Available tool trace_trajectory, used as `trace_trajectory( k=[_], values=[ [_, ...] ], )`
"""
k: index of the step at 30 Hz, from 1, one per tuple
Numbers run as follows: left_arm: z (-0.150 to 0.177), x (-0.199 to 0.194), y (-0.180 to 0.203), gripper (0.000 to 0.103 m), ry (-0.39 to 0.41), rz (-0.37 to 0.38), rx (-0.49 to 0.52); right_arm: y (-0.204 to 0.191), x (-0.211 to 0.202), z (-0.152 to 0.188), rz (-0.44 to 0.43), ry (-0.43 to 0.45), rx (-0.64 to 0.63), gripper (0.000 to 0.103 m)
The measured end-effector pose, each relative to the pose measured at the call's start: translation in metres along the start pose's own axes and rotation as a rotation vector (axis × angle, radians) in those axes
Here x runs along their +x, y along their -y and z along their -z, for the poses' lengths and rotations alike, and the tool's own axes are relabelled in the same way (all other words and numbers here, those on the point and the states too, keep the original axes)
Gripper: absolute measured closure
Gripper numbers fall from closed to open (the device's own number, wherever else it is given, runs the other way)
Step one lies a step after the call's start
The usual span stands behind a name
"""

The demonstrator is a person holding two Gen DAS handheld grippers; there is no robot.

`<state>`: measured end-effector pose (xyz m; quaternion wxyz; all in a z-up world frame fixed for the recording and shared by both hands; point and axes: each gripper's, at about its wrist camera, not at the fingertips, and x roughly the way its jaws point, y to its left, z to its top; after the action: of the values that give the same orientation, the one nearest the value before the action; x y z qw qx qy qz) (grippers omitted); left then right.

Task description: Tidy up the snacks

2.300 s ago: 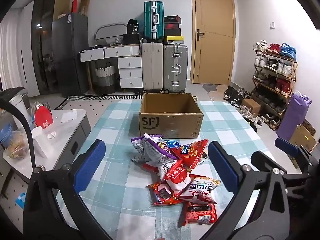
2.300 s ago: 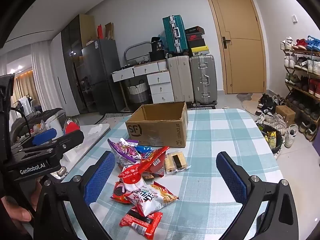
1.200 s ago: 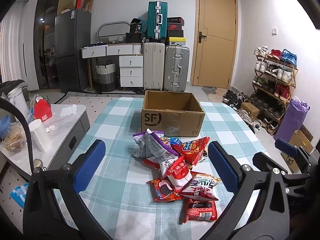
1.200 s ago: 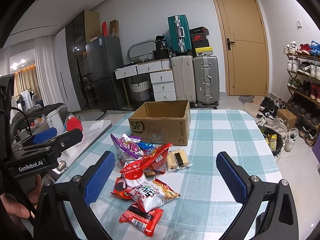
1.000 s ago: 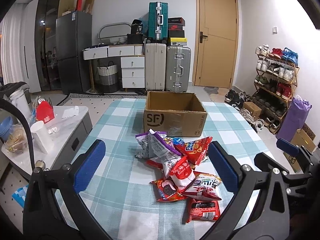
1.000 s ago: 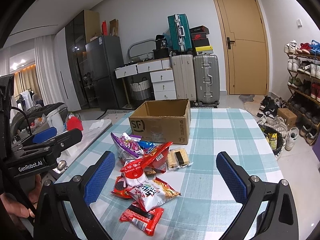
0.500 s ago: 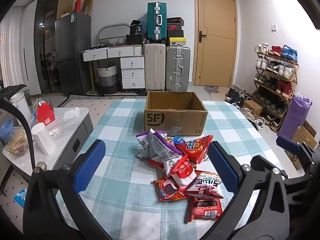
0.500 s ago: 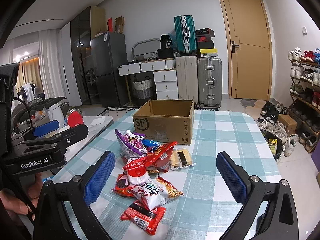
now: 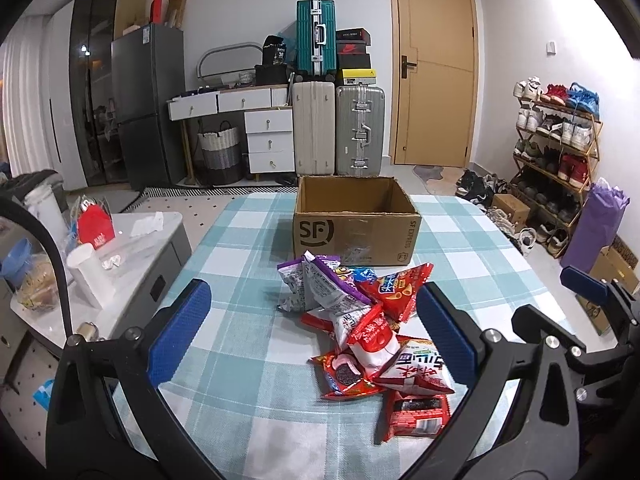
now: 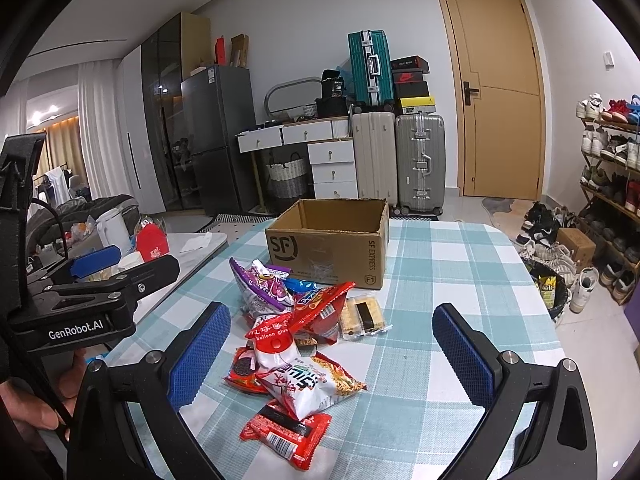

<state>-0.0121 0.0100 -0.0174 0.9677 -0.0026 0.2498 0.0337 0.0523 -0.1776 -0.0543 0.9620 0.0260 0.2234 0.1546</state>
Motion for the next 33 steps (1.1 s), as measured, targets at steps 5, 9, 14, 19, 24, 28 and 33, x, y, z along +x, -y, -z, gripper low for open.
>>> trace_trajectory(
  k=[5, 9, 14, 19, 24, 28, 33],
  values=[
    [0.0, 0.003, 0.0, 0.001, -0.016, 0.015, -0.001, 0.003, 0.003, 0.001, -0.01, -0.009, 0.02, 0.0],
    [0.001, 0.006, 0.003, 0.001, -0.024, 0.019, 0.007, 0.008, 0.006, 0.003, -0.009, -0.014, 0.031, 0.0],
    [0.001, 0.006, 0.005, 0.001, -0.026, 0.019, 0.01, 0.011, 0.011, 0.005, -0.009, -0.025, 0.032, 0.0],
    [0.006, 0.013, 0.004, 0.001, -0.038, 0.017, 0.01, 0.014, 0.02, 0.01, -0.013, -0.046, 0.028, 0.0],
    [0.016, 0.025, -0.005, 0.001, -0.061, 0.018, -0.002, 0.016, 0.041, 0.021, -0.061, -0.108, 0.037, 0.0],
    [0.027, 0.04, -0.014, 0.001, -0.087, 0.015, -0.01, 0.015, 0.064, 0.033, -0.12, -0.17, 0.034, 0.0],
    [0.043, 0.064, -0.024, 0.001, -0.131, 0.022, -0.016, 0.01, 0.092, 0.049, -0.167, -0.236, 0.027, 0.0]
  ],
)
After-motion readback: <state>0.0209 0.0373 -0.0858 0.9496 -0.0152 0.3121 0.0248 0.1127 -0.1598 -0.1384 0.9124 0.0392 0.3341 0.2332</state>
